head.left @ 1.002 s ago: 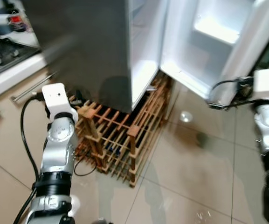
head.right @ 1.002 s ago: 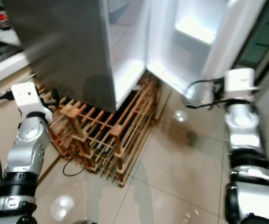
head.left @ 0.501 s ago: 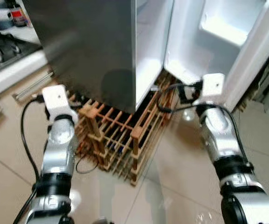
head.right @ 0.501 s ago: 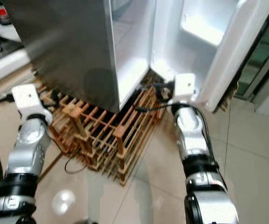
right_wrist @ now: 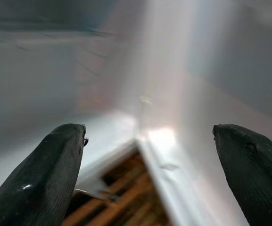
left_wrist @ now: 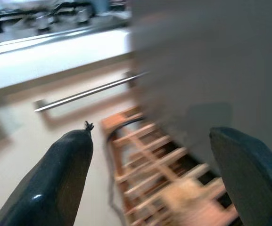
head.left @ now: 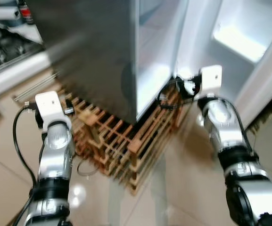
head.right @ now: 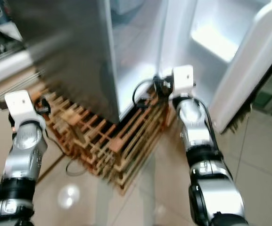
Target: Restocking fridge
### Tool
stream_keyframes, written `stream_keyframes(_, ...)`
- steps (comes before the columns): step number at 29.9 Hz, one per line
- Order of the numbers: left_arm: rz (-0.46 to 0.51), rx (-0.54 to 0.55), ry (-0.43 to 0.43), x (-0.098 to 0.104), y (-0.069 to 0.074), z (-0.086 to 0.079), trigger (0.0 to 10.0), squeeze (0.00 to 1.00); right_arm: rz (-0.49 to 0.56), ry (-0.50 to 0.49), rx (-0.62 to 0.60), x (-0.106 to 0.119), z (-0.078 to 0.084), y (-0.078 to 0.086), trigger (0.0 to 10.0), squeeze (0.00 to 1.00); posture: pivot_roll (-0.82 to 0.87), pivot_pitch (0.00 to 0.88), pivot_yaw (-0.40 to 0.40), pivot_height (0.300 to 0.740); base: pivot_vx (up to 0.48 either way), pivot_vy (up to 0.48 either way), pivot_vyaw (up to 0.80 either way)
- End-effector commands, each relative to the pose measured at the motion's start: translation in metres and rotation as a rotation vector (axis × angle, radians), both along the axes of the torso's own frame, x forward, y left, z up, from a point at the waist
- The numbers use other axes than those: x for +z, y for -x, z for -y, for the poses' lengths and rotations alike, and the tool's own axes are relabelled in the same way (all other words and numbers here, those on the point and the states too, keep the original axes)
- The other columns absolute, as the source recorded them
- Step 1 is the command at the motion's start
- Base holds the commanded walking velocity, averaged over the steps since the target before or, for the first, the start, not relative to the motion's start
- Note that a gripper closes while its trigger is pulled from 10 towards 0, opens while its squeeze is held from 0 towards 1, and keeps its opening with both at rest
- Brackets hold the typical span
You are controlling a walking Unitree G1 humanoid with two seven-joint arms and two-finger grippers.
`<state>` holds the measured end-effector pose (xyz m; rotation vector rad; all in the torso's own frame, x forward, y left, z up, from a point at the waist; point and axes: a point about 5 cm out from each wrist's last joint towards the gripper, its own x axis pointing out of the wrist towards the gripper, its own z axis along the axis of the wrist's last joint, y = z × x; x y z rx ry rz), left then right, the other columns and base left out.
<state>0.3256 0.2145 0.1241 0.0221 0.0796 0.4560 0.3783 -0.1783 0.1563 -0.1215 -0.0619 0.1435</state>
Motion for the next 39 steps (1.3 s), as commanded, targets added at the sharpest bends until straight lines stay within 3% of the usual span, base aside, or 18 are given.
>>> stream_keyframes(1, -0.003, 0.011, -0.015, 0.002, 0.0, 0.0, 10.0, 0.0, -0.018, 0.004, -0.016, -0.001, 0.003, -0.001, 10.0, 0.0, -0.05, 0.0, 0.033, 0.74, 0.0, 0.0, 0.0)
stream_keyframes(11, -0.006, 0.019, -0.017, 0.002, 0.002, -0.002, 10.0, 0.0, 0.018, 0.059, -0.067, 0.009, 0.024, 0.004, 10.0, 0.0, -0.04, 0.0, 0.033, 0.74, 0.0, 0.0, 0.0)
stream_keyframes(15, -0.008, -0.007, -0.004, 0.0, -0.001, 0.002, 10.0, 0.0, -0.008, 0.217, -0.29, 0.007, 0.099, 0.023, 10.0, 0.0, -0.06, 0.0, 0.049, 0.74, 0.0, 0.0, 0.0)
stream_keyframes(16, -0.008, -0.007, -0.004, 0.0, -0.001, 0.002, 10.0, 0.0, -0.008, 0.217, -0.29, 0.007, 0.099, 0.023, 10.0, 0.0, -0.06, 0.0, 0.049, 0.74, 0.0, 0.0, 0.0)
stream_keyframes(17, -0.008, -0.01, -0.005, 0.0, -0.001, 0.002, 10.0, 0.0, -0.009, 0.247, -0.324, 0.008, 0.109, 0.026, 10.0, 0.0, -0.06, 0.0, 0.049, 0.74, 0.0, 0.0, 0.0)
stream_keyframes(18, -0.01, -0.013, -0.004, 0.0, -0.001, 0.002, 10.0, 0.0, -0.034, 0.278, -0.411, 0.009, 0.137, 0.034, 10.0, 0.0, -0.07, 0.0, 0.053, 0.74, 0.0, 0.0, 0.0)
stream_keyframes(19, -0.01, -0.013, -0.004, 0.0, -0.001, 0.002, 10.0, 0.0, -0.034, 0.278, -0.411, 0.009, 0.137, 0.034, 10.0, 0.0, -0.07, 0.0, 0.053, 0.74, 0.0, 0.0, 0.0)
stream_keyframes(21, -0.014, -0.017, -0.003, -0.001, -0.002, 0.003, 10.0, 0.0, -0.061, 0.342, -0.522, 0.016, 0.174, 0.049, 10.0, 0.0, -0.07, 0.0, 0.059, 0.74, 0.0, 0.0, 0.0)
stream_keyframes(24, -0.016, -0.021, -0.004, 0.0, -0.002, 0.004, 10.0, 0.0, -0.078, 0.365, -0.561, 0.024, 0.196, 0.059, 10.0, 0.0, -0.07, 0.0, 0.063, 0.74, 0.0, 0.0, 0.0)
stream_keyframes(28, -0.013, -0.028, -0.006, 0.002, -0.003, 0.006, 10.0, 0.0, -0.076, 0.333, -0.554, 0.027, 0.198, 0.059, 10.0, 0.0, -0.07, 0.0, 0.066, 0.74, 0.0, 0.0, 0.0)
stream_keyframes(29, -0.007, -0.034, -0.009, 0.002, -0.003, 0.006, 10.0, 0.0, -0.064, 0.312, -0.533, 0.026, 0.192, 0.056, 10.0, 0.0, -0.07, 0.0, 0.065, 0.74, 0.0, 0.0, 0.0)
stream_keyframes(31, 0.003, -0.053, -0.021, 0.004, -0.004, 0.006, 10.0, 0.0, -0.027, 0.256, -0.447, 0.019, 0.167, 0.048, 10.0, 0.0, -0.07, 0.0, 0.063, 0.74, 0.0, 0.0, 0.0)
stream_keyframes(32, 0.003, -0.053, -0.021, 0.004, -0.004, 0.006, 10.0, 0.0, -0.027, 0.256, -0.447, 0.019, 0.167, 0.048, 10.0, 0.0, -0.07, 0.0, 0.063, 0.74, 0.0, 0.0, 0.0)
stream_keyframes(33, 0.01, -0.07, -0.037, 0.004, -0.002, 0.004, 10.0, 0.0, 0.008, 0.208, -0.364, 0.009, 0.139, 0.043, 10.0, 0.0, -0.07, 0.0, 0.062, 0.74, 0.0, 0.0, 0.0)
stream_keyframes(34, 0.01, -0.07, -0.037, 0.004, -0.002, 0.004, 10.0, 0.0, 0.008, 0.208, -0.364, 0.009, 0.139, 0.043, 10.0, 0.0, -0.07, 0.0, 0.062, 0.74, 0.0, 0.0, 0.0)
stream_keyframes(37, 0.026, -0.118, -0.069, 0.002, 0.006, -0.003, 10.0, 0.0, 0.038, 0.09, -0.254, -0.011, 0.089, 0.045, 10.0, 0.0, -0.07, 0.0, 0.063, 0.74, 0.0, 0.0, 0.14)
stream_keyframes(39, 0.029, -0.126, -0.078, 0.002, 0.008, -0.005, 10.0, 0.0, 0.041, 0.057, -0.235, -0.014, 0.08, 0.047, 10.0, 0.0, -0.07, 0.0, 0.063, 0.74, 0.0, 0.0, 0.42)
